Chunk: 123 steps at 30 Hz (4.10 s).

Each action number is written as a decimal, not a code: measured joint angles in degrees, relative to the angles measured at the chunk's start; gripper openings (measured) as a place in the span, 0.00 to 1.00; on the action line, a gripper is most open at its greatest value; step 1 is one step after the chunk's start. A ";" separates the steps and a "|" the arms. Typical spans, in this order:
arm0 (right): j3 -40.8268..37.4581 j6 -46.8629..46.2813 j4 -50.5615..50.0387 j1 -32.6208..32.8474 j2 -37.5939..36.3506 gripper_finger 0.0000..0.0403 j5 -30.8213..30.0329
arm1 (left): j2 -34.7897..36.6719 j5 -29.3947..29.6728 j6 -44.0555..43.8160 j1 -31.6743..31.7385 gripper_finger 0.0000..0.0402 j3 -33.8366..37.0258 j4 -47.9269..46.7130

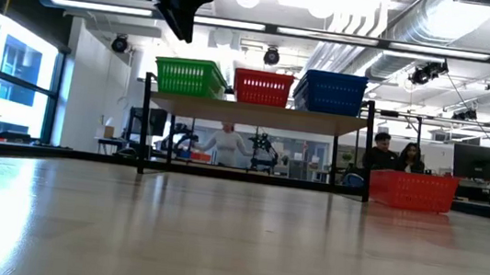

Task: Stack baskets on shelf by color
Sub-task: Stack the green bin on top of the stacked green bins on the shelf

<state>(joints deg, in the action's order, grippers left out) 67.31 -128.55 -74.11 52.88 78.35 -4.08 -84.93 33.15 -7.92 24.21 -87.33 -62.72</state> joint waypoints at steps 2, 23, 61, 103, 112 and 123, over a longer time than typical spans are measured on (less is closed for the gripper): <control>0.00 1.30 -1.11 0.81 0.04 0.21 -0.45 | 0.00 0.00 -0.02 0.00 0.39 0.00 0.00; -7.38 61.75 7.56 0.74 0.02 0.21 3.31 | 0.00 -9.08 -6.92 -1.88 0.39 0.00 0.00; -25.16 71.82 30.13 -4.50 0.02 0.10 11.74 | 0.00 -8.50 -7.98 -5.20 0.39 0.00 0.01; -4.20 96.08 20.48 -45.28 3.46 0.00 4.46 | -0.02 -16.00 -44.46 -20.93 0.39 0.00 -0.37; 11.22 99.03 12.92 -48.00 14.19 0.00 1.50 | -0.04 -15.85 -44.60 -22.88 0.39 0.00 -0.34; 22.27 99.04 12.20 -49.98 22.32 0.00 -0.33 | -0.07 -15.88 -44.44 -23.57 0.39 0.00 -0.37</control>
<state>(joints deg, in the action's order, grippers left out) 89.58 -29.51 -61.91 2.90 100.66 -4.41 -84.99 17.26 -52.36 0.64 -87.33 -63.09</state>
